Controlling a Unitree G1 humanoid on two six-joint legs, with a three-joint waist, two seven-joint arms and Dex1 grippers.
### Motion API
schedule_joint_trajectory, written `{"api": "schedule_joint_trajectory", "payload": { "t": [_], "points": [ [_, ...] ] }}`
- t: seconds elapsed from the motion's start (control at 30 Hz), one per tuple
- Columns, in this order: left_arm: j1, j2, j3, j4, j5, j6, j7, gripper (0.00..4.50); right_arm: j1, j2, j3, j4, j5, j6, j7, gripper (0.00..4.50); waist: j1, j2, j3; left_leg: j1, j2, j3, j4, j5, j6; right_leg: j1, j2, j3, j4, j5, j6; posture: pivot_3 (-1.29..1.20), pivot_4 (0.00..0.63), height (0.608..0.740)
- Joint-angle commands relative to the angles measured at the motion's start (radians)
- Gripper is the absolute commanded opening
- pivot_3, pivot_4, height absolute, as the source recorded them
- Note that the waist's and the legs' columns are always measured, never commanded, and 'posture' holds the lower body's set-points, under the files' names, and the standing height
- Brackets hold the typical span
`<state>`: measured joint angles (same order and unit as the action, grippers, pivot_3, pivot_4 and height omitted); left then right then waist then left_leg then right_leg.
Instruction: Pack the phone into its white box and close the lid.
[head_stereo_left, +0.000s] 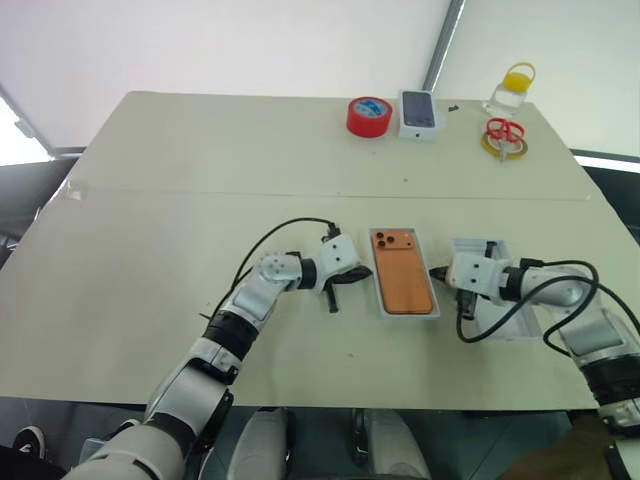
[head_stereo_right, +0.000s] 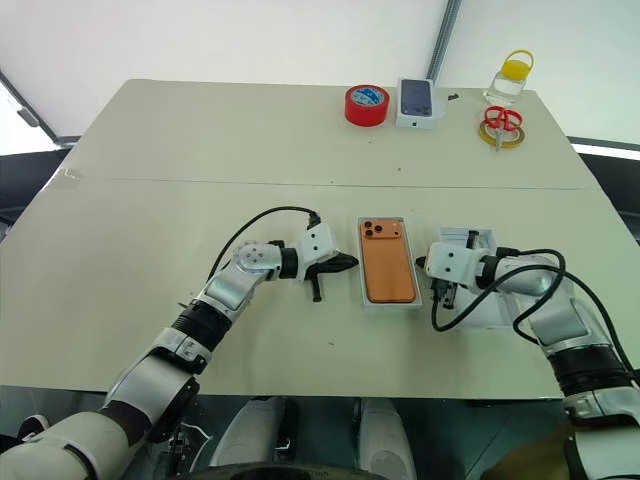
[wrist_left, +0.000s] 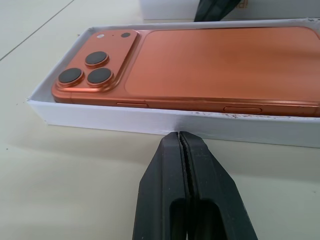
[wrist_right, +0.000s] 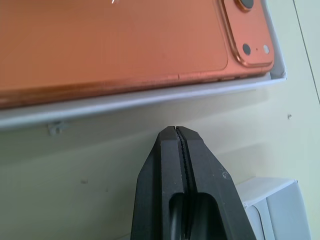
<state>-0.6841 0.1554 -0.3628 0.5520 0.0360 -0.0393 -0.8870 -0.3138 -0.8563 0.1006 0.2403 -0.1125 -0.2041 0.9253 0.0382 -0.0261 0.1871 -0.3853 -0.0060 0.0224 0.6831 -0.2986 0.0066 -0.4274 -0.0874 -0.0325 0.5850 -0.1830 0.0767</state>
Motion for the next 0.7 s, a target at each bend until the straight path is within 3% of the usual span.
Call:
{"api": "schedule_joint_trajectory", "payload": {
  "t": [0.03,0.13,0.4,0.7],
  "points": [
    [-0.019,0.001,0.023,0.02,0.007,-0.02,0.024,0.05,0.015,-0.024,-0.024,-0.001,0.017,0.012,0.013,0.0,0.0,0.0,0.0,0.0,0.0,0.0,0.0,0.0,0.0,0.0,0.0,0.0,0.0,0.0,0.0,0.0,0.15,0.739],
    [-0.028,-0.012,0.022,0.042,0.012,-0.028,0.047,0.05,0.047,-0.029,-0.035,-0.049,0.082,0.052,0.071,0.0,0.002,0.0,0.0,0.0,0.0,0.0,0.0,0.0,0.0,0.0,0.0,0.0,0.0,0.0,0.0,0.0,0.15,0.739],
    [-0.047,-0.089,-0.009,0.085,0.025,-0.061,0.062,0.05,0.094,-0.047,-0.059,-0.092,0.071,0.067,0.042,0.0,0.003,0.002,-0.001,0.0,0.0,0.0,0.001,0.0,0.0,0.0,0.0,0.0,0.0,0.0,0.0,0.0,0.15,0.739],
    [-0.011,-0.03,0.029,0.024,0.005,-0.052,0.02,0.05,0.124,-0.113,-0.097,-0.034,0.059,0.015,0.009,0.0,0.0,0.002,-0.001,-0.001,-0.001,0.0,0.001,-0.001,0.001,0.0,-0.001,0.0,0.0,0.0,0.001,0.0,0.15,0.739]
  ]
}}
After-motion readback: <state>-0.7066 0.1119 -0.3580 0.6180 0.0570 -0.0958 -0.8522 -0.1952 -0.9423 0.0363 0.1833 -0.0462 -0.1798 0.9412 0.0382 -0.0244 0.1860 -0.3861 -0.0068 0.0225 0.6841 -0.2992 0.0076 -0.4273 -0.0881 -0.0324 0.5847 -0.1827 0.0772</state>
